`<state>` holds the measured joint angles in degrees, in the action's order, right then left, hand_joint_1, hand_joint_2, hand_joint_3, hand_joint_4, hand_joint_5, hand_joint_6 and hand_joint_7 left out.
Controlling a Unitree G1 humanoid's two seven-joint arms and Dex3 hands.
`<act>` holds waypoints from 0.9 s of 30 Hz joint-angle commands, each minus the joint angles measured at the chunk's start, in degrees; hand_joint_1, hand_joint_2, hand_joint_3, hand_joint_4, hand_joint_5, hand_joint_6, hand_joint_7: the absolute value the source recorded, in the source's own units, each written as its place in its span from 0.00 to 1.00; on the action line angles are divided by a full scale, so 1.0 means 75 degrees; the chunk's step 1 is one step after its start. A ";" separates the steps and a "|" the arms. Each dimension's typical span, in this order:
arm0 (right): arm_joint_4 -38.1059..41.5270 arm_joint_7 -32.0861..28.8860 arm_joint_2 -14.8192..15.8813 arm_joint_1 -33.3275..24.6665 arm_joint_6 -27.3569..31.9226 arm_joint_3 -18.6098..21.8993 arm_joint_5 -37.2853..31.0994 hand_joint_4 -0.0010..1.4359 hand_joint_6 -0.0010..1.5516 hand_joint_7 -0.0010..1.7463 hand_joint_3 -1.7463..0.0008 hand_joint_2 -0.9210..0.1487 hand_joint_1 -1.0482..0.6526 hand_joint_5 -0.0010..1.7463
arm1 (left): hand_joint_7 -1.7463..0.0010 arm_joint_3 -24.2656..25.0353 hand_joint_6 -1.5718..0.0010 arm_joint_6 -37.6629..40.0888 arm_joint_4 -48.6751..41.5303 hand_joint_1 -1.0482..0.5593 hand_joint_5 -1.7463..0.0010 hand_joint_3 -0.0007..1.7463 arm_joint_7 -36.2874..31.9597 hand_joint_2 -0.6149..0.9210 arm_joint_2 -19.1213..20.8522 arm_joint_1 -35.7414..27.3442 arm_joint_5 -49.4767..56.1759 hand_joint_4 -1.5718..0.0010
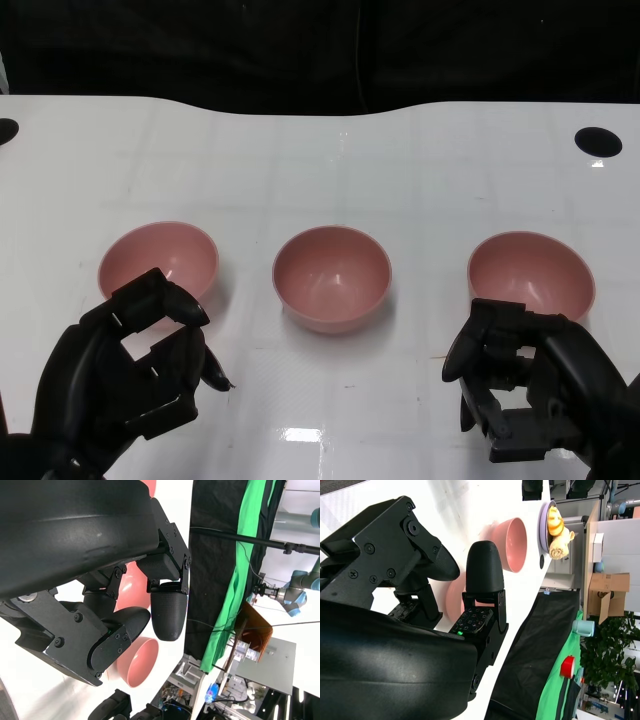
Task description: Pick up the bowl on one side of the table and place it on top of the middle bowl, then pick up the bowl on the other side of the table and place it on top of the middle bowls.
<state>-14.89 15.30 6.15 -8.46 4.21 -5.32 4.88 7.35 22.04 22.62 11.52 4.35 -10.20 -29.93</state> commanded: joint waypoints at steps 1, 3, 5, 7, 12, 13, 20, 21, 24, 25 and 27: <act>0.0004 -0.0036 0.0023 0.0078 0.0065 0.0034 0.0045 0.60 0.53 0.75 0.21 0.50 0.58 0.90 | 0.14 0.0079 0.52 -0.0023 -0.0027 0.58 0.00 0.76 0.0033 0.68 0.0089 0.0018 0.0009 0.52; 0.0003 -0.0037 0.0023 0.0078 0.0066 0.0033 0.0042 0.60 0.53 0.75 0.21 0.50 0.58 0.90 | 0.14 0.0083 0.52 -0.0023 -0.0032 0.58 0.00 0.76 0.0042 0.68 0.0087 0.0019 -0.0004 0.52; 0.0003 -0.0037 0.0023 0.0078 0.0066 0.0033 0.0042 0.60 0.53 0.75 0.21 0.50 0.58 0.90 | 0.13 0.0084 0.53 -0.0022 -0.0032 0.58 0.00 0.76 0.0043 0.68 0.0087 0.0019 -0.0004 0.52; 0.0003 -0.0037 0.0023 0.0078 0.0066 0.0033 0.0042 0.60 0.53 0.75 0.21 0.50 0.58 0.90 | 0.13 0.0084 0.53 -0.0022 -0.0032 0.58 0.00 0.76 0.0043 0.68 0.0087 0.0020 -0.0004 0.52; 0.0003 -0.0038 0.0023 0.0078 0.0066 0.0033 0.0042 0.60 0.53 0.75 0.21 0.50 0.58 0.90 | 0.13 0.0084 0.53 -0.0022 -0.0032 0.58 0.00 0.77 0.0043 0.68 0.0087 0.0020 -0.0004 0.52; 0.0003 -0.0038 0.0023 0.0078 0.0066 0.0033 0.0042 0.60 0.53 0.75 0.21 0.50 0.58 0.90 | 0.13 0.0084 0.53 -0.0022 -0.0032 0.58 0.00 0.77 0.0043 0.68 0.0087 0.0020 -0.0004 0.52; 0.0455 -0.0249 0.0499 0.0385 -0.0952 0.0021 -0.1035 0.42 0.40 0.47 0.51 0.33 0.51 0.66 | 0.13 0.0090 0.53 -0.0111 -0.0074 0.58 0.00 0.77 0.0108 0.68 0.0128 0.0019 0.0041 0.52; 0.0516 -0.0297 0.0548 0.0407 -0.1101 -0.0001 -0.1197 0.40 0.39 0.43 0.55 0.32 0.50 0.63 | 0.13 0.0092 0.53 -0.0122 -0.0084 0.58 0.00 0.77 0.0110 0.67 0.0128 0.0022 0.0042 0.51; 0.0654 -0.0459 0.0610 0.0435 -0.1473 -0.0024 -0.1522 0.37 0.36 0.39 0.61 0.28 0.49 0.60 | 0.13 0.0086 0.52 -0.0127 -0.0085 0.58 0.00 0.76 0.0104 0.67 0.0122 0.0015 0.0034 0.51; 0.0694 -0.0532 0.0629 0.0445 -0.1614 -0.0024 -0.1655 0.34 0.34 0.35 0.69 0.23 0.46 0.57 | 0.13 0.0082 0.52 -0.0121 -0.0077 0.58 0.00 0.76 0.0092 0.67 0.0118 0.0009 0.0036 0.51; 0.0700 -0.0650 0.0698 0.0469 -0.1807 -0.0034 -0.1959 0.31 0.33 0.32 0.78 0.16 0.45 0.55 | 0.13 0.0073 0.53 -0.0109 -0.0061 0.58 0.00 0.76 0.0076 0.67 0.0115 -0.0002 0.0041 0.52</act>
<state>-9.76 11.31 9.96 -5.26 -7.77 -5.93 -8.70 7.46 21.96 22.41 11.55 4.62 -10.17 -29.95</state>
